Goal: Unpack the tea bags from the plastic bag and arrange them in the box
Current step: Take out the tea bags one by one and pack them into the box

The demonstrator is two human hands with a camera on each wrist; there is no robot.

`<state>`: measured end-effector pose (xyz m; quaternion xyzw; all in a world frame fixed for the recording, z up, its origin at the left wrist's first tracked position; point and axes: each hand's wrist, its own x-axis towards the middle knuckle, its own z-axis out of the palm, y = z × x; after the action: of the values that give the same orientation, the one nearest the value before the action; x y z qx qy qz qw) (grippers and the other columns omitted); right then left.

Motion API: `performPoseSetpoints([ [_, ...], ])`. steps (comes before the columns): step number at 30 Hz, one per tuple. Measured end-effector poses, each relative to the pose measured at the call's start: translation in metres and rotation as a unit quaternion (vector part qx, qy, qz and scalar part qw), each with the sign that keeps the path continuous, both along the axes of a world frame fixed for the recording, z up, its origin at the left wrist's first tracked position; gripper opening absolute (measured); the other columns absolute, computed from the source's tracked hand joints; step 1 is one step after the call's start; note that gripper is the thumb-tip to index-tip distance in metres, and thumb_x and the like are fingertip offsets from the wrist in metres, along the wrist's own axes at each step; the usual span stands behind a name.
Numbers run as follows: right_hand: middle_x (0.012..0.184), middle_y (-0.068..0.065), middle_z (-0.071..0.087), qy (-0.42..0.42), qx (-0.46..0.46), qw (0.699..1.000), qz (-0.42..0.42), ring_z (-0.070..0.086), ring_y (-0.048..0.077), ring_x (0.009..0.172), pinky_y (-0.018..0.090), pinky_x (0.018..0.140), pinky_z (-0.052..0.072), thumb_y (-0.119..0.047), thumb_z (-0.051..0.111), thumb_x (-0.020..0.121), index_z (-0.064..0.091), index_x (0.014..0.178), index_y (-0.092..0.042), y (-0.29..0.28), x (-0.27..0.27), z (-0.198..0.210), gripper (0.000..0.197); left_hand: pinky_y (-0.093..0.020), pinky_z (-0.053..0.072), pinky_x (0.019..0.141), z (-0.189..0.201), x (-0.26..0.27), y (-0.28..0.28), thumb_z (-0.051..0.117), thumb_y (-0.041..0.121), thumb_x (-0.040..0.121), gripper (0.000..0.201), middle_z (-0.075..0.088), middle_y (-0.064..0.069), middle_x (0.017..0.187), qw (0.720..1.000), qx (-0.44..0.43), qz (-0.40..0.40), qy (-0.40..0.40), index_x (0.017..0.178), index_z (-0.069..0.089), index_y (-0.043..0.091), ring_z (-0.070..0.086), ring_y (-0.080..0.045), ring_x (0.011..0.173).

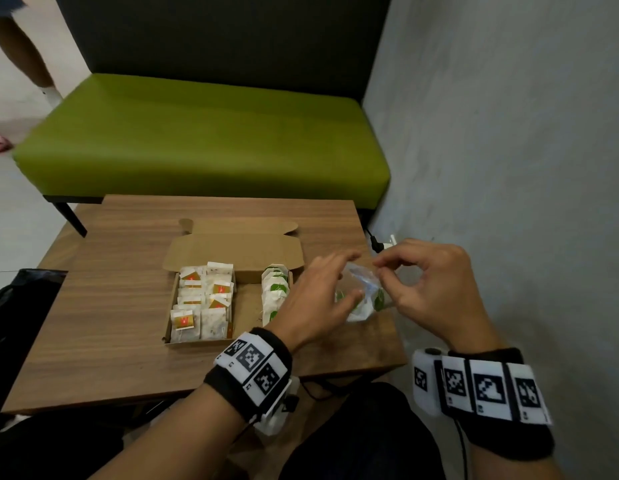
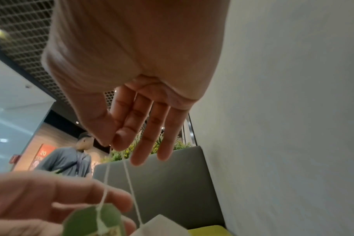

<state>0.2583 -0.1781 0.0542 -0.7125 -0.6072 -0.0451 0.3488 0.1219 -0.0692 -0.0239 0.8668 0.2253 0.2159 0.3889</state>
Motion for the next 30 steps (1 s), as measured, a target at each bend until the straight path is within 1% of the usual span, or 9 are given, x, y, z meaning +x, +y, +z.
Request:
performPoseSetpoints([
  [5,0.075,-0.004,0.072,0.131,0.02,0.991,0.021,0.07,0.009,0.07,0.03,0.068,0.059,0.004,0.074,0.075,0.074,0.079,-0.013,-0.005,-0.007,0.008,0.018,-0.032,0.044,0.103,-0.004,0.003,-0.011,0.07,0.03,0.086,0.063,0.054,0.006,0.137,0.996,-0.044,-0.07,0.016,0.143,0.043,0.029,0.049,-0.008,0.123],
  [9,0.075,-0.007,0.073,0.187,0.024,0.982,0.014,0.07,0.012,0.073,0.024,0.069,0.058,0.008,0.073,0.075,0.074,0.078,-0.019,-0.008,-0.015,0.011,0.028,-0.036,0.053,0.078,-0.01,-0.007,-0.016,0.058,0.034,0.096,0.017,0.068,0.011,0.093,0.995,-0.075,-0.07,-0.004,0.103,0.069,0.022,0.061,-0.001,0.087],
  [11,0.072,-0.005,0.071,0.225,0.026,0.974,0.008,0.069,0.016,0.071,0.024,0.068,0.058,0.01,0.073,0.076,0.073,0.078,-0.025,-0.008,-0.019,0.012,0.035,-0.04,0.054,0.078,-0.014,-0.017,-0.015,0.057,0.034,0.097,0.02,0.068,0.006,0.09,0.993,-0.1,-0.066,-0.021,0.095,0.07,0.018,0.063,-0.007,0.085],
  [13,0.073,0.0,0.071,0.27,0.034,0.962,0.011,0.069,0.022,0.069,0.028,0.066,0.058,0.012,0.072,0.077,0.073,0.081,-0.026,-0.009,-0.024,0.013,0.038,-0.034,0.052,0.083,-0.018,-0.029,-0.013,0.058,0.029,0.097,0.018,0.066,0.007,0.096,0.993,-0.097,-0.059,-0.034,0.094,0.071,0.017,0.061,-0.008,0.093],
  [17,0.071,0.009,0.07,0.361,0.039,0.931,0.026,0.069,0.029,0.066,0.033,0.063,0.059,0.015,0.07,0.078,0.073,0.091,-0.013,-0.012,-0.052,0.014,0.031,-0.017,0.044,0.076,-0.02,-0.056,-0.004,0.055,0.024,0.099,0.022,0.055,0.005,0.098,0.992,-0.122,-0.003,-0.027,0.088,0.072,0.016,0.053,-0.004,0.09],
  [21,0.073,0.011,0.072,0.489,-0.05,0.87,0.034,0.067,0.02,0.061,0.028,0.061,0.057,0.007,0.071,0.081,0.068,0.108,-0.013,-0.022,-0.095,0.001,0.034,-0.032,0.051,0.074,-0.008,-0.078,0.007,0.058,0.018,0.098,0.02,0.069,-0.003,0.087,0.972,-0.2,0.106,-0.067,0.084,0.073,0.022,0.063,-0.015,0.083],
  [24,0.07,0.008,0.071,0.544,-0.136,0.827,0.027,0.063,0.018,0.058,0.024,0.058,0.053,0.008,0.07,0.082,0.065,0.114,-0.014,-0.024,-0.124,-0.025,0.039,-0.026,0.057,0.07,0.005,-0.094,0.016,0.067,0.013,0.092,0.009,0.075,-0.007,0.088,0.932,-0.289,0.19,-0.113,0.092,0.076,0.016,0.07,-0.017,0.082],
  [27,0.066,0.001,0.069,0.536,-0.212,0.817,0.023,0.063,0.011,0.061,0.022,0.062,0.053,0.005,0.071,0.083,0.072,0.099,-0.018,-0.022,-0.144,-0.05,0.027,-0.016,0.05,0.054,0.017,-0.111,0.015,0.068,0.008,0.09,0.01,0.073,-0.011,0.082,0.912,-0.345,0.179,-0.126,0.092,0.074,0.001,0.067,-0.011,0.069],
  [30,0.063,-0.006,0.071,0.507,-0.233,0.829,0.036,0.061,0.0,0.059,0.013,0.058,0.046,-0.002,0.071,0.086,0.075,0.077,-0.019,-0.022,-0.156,-0.062,0.02,-0.02,0.051,0.058,0.025,-0.126,0.009,0.067,0.009,0.089,0.015,0.071,-0.015,0.078,0.898,-0.387,0.168,-0.127,0.08,0.075,0.001,0.065,-0.017,0.07],
])
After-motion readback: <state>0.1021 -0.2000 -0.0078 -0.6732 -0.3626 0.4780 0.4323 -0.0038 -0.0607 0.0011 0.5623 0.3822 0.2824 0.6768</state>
